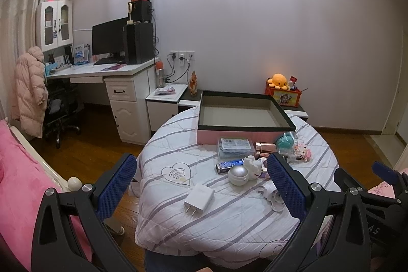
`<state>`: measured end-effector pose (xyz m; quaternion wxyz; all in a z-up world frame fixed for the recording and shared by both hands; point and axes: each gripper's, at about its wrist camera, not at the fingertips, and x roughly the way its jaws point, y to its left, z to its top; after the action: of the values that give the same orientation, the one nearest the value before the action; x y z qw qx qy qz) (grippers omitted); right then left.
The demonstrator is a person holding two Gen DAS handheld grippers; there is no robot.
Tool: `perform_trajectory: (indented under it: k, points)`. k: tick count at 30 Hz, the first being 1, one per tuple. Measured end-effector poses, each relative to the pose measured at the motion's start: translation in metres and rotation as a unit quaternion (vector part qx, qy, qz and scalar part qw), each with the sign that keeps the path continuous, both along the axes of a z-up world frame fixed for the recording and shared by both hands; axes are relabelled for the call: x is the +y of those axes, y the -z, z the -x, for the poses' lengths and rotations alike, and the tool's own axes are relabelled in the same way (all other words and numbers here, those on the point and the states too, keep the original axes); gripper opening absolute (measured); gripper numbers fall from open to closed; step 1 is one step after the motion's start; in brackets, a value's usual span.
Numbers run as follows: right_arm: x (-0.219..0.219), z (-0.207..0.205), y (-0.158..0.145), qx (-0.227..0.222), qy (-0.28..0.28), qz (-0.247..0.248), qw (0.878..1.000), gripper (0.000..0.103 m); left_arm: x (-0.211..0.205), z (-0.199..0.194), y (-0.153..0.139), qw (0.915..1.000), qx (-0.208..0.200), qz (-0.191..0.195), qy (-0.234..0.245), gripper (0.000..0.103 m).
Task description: Organize rigid objects
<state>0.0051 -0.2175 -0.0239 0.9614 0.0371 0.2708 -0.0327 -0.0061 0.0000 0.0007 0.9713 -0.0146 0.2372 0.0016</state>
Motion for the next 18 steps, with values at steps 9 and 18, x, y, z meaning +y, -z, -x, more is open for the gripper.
perform_trajectory:
  k: [9, 18]
  points:
    - [-0.0045, -0.0005, -0.0001, -0.001, 0.003, -0.002, 1.0, 0.103, 0.0, -0.0008, -0.0004, 1.0, 0.003, 0.0, -0.001, 0.103]
    - [-0.0058, 0.0043, -0.0082, -0.016, 0.01, 0.001, 1.0, 0.103, -0.0019, -0.003, 0.0023, 0.9999, 0.01, 0.001, -0.002, 0.103]
